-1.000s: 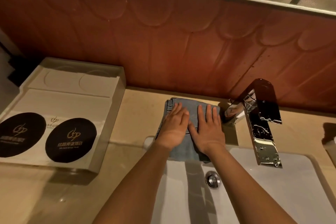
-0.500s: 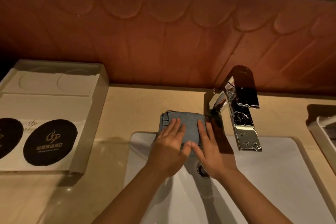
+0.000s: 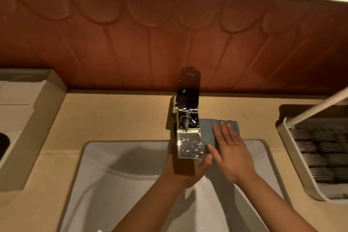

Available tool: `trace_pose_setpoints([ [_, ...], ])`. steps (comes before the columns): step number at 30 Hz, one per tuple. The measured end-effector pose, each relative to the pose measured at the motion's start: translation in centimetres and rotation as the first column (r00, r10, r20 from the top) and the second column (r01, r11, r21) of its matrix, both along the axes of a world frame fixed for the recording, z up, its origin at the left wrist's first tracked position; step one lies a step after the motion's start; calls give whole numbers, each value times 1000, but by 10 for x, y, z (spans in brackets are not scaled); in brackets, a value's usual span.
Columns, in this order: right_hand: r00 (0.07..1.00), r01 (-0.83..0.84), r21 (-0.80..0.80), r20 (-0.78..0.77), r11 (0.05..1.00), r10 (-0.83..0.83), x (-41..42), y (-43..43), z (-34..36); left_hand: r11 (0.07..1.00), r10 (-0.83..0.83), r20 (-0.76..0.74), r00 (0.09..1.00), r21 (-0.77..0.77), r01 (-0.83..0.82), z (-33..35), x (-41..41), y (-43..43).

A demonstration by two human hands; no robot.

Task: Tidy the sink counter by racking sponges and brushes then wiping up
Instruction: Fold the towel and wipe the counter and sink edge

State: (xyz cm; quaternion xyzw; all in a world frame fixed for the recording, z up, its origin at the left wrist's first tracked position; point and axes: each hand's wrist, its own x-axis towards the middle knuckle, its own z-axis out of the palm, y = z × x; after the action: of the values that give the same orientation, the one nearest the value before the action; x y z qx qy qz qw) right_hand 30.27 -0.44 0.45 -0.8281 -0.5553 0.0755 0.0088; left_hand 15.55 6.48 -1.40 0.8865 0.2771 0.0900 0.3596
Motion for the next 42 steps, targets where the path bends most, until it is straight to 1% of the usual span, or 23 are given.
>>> trace_pose_setpoints([
  [2, 1000, 5, 16, 17, 1000, -6, 19, -8, -1, 998, 48, 89, 995, 40, -51, -9, 28, -6],
  [3, 1000, 4, 1, 15, 1000, -4, 26, -11, 1, 996, 29, 69, 997, -86, -23, -1, 37, -8],
  [4, 1000, -1, -8, -4, 1000, 1, 29, -10, 1, 995, 68, 57, 996, -81, -63, 5, 43, -10],
  [6, 999, 3, -47, -39, 999, -5, 37, -10, 3, 986, 145, 56, 988, 76, -149, 14, 55, -10],
  [7, 999, 13, -71, -48, 997, -17, 36, -8, 3, 977, 150, 60, 987, 146, -157, 13, 54, -9],
  [8, 998, 20, -80, -62, 997, -25, 39, -6, 5, 971, 149, 58, 987, 182, -157, 8, 55, -9],
  [10, 996, 25, -82, -87, 996, -33, 44, 2, 6, 964, 156, 29, 987, 212, -158, 4, 59, -4],
  [12, 995, 8, -95, -102, 995, -18, 50, 10, 10, 951, 222, 76, 972, 201, -233, 5, 68, 3],
  [13, 994, 0, -110, -111, 994, -13, 54, 15, 12, 961, 235, -1, 972, 151, -232, 9, 72, 7],
  [15, 994, -13, -145, -113, 989, -3, 61, 28, 15, 959, 257, -109, 960, 152, -240, 13, 81, 16],
  [18, 996, -33, -171, -87, 985, 18, 70, 45, 18, 945, 309, -167, 936, 166, -282, 17, 94, 26],
  [24, 993, -65, -133, -104, 989, 51, 81, 63, 17, 949, 312, -236, 920, 126, -290, 21, 108, 43],
  [26, 991, -78, -103, -121, 992, 65, 88, 71, 17, 947, 318, -232, 919, 117, -298, 21, 114, 49],
  [29, 991, -89, -46, -103, 995, 84, 95, 79, 13, 943, 332, -218, 918, 104, -317, 20, 119, 54],
  [35, 1000, -22, 75, -15, 997, 23, 92, 86, -7, 920, 375, -188, 908, 199, -338, 16, 126, 61],
  [37, 1000, -9, 102, -18, 995, 11, 92, 88, -11, 911, 389, -173, 905, 217, -350, 15, 125, 60],
  [40, 999, -37, 103, -18, 994, 39, 92, 85, -12, 913, 381, -187, 906, 232, -336, 16, 123, 60],
  [42, 998, -58, 109, -27, 992, 61, 94, 83, -10, 922, 371, -185, 910, 185, -339, 19, 122, 58],
])
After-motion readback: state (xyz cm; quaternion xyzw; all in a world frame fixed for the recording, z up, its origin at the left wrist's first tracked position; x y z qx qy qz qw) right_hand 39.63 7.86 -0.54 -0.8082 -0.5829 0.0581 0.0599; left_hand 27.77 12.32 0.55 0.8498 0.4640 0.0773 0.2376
